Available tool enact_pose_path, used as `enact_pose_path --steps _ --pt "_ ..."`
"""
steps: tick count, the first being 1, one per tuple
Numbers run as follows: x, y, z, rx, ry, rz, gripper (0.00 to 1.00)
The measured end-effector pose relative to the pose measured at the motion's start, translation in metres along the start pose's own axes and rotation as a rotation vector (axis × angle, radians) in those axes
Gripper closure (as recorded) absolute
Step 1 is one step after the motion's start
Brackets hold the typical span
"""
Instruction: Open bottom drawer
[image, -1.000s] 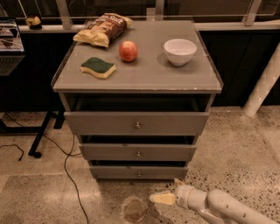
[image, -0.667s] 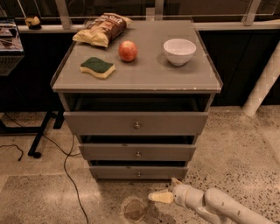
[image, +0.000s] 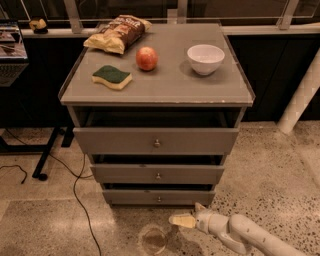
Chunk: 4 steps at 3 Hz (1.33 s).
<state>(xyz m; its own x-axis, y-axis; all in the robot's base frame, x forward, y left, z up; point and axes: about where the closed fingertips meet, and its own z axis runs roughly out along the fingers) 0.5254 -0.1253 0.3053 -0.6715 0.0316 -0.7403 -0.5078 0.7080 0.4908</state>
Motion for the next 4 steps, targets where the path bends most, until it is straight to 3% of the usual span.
enact_pose_path --steps 1,2,3,4 --pt "-0.0011 -0.0204 0.0168 0.034 0.001 0.039 0.0" --pt "-0.0022 -0.0212 0.0177 0.034 0.0 0.039 0.0" --pt "-0.0021 -0.0212 0.0177 0.034 0.0 0.039 0.17" --pt "-0.0021 -0.0211 0.0177 0.034 0.0 0.039 0.4"
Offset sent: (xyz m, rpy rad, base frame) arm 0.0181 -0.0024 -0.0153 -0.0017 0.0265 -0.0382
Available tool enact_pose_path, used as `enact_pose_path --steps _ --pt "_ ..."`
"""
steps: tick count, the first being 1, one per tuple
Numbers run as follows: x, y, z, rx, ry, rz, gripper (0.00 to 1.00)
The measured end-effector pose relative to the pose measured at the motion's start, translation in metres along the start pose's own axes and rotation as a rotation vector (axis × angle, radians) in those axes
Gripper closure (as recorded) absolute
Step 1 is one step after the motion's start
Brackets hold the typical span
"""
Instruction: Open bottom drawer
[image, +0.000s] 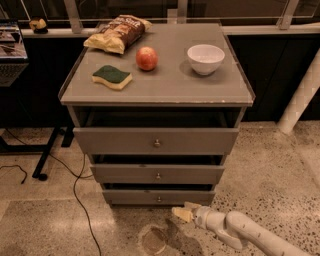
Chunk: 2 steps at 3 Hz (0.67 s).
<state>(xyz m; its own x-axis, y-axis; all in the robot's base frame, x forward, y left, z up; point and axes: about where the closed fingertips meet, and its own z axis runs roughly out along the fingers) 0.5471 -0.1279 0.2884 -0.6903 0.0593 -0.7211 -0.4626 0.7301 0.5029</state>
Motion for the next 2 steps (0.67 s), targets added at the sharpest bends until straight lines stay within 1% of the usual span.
enact_pose_path --steps 2 --pt "0.0001 0.0005 0.0004 0.0 -0.001 0.0 0.87"
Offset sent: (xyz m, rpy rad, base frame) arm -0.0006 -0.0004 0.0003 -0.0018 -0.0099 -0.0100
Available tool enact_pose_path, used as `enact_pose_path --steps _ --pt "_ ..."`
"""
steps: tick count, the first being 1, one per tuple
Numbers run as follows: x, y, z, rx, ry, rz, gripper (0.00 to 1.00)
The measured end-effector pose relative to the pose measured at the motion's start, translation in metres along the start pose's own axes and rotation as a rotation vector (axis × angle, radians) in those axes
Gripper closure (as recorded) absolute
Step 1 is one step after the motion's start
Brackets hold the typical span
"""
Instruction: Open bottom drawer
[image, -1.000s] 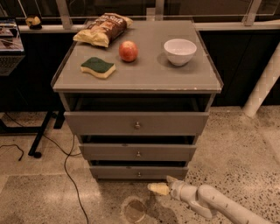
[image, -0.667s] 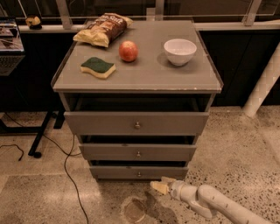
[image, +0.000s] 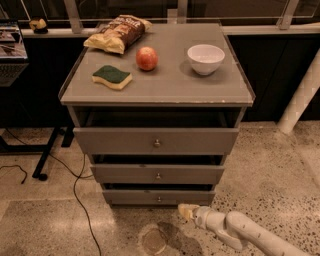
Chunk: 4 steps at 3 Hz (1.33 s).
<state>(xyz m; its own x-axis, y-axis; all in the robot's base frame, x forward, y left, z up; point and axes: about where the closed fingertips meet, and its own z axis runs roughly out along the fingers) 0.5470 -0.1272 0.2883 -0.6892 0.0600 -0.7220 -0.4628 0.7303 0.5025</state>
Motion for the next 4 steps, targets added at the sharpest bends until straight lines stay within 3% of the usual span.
enact_pose_path --steps 1,3,4 --pt "0.0 -0.007 0.003 0.053 -0.081 -0.006 1.0" --pt "-0.012 -0.056 0.015 0.195 -0.301 0.029 1.0" --pt "-0.028 -0.099 0.038 0.239 -0.359 0.073 1.0"
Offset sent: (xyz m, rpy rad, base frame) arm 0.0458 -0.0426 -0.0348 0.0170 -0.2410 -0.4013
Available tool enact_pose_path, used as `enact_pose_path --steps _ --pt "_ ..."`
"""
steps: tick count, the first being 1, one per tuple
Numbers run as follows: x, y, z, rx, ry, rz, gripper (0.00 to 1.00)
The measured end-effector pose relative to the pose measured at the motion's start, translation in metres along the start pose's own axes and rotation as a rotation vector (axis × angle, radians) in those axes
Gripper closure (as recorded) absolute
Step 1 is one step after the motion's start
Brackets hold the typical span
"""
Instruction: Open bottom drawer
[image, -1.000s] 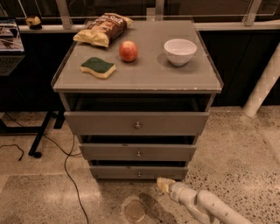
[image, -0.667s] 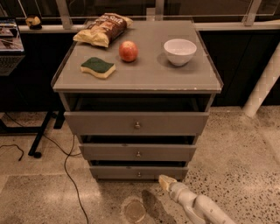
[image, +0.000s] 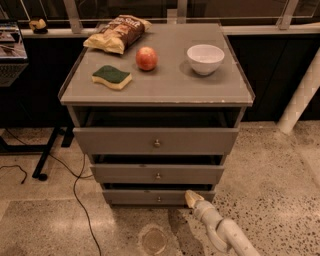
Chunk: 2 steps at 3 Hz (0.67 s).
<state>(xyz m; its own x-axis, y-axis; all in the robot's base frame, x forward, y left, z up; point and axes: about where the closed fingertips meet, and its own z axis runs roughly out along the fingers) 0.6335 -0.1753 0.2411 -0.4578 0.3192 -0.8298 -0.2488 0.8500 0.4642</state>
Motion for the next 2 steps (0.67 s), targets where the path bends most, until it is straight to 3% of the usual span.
enact_pose_path --steps 2 --pt "-0.0088 -0.0007 0.0079 0.013 -0.036 -0.005 1.0"
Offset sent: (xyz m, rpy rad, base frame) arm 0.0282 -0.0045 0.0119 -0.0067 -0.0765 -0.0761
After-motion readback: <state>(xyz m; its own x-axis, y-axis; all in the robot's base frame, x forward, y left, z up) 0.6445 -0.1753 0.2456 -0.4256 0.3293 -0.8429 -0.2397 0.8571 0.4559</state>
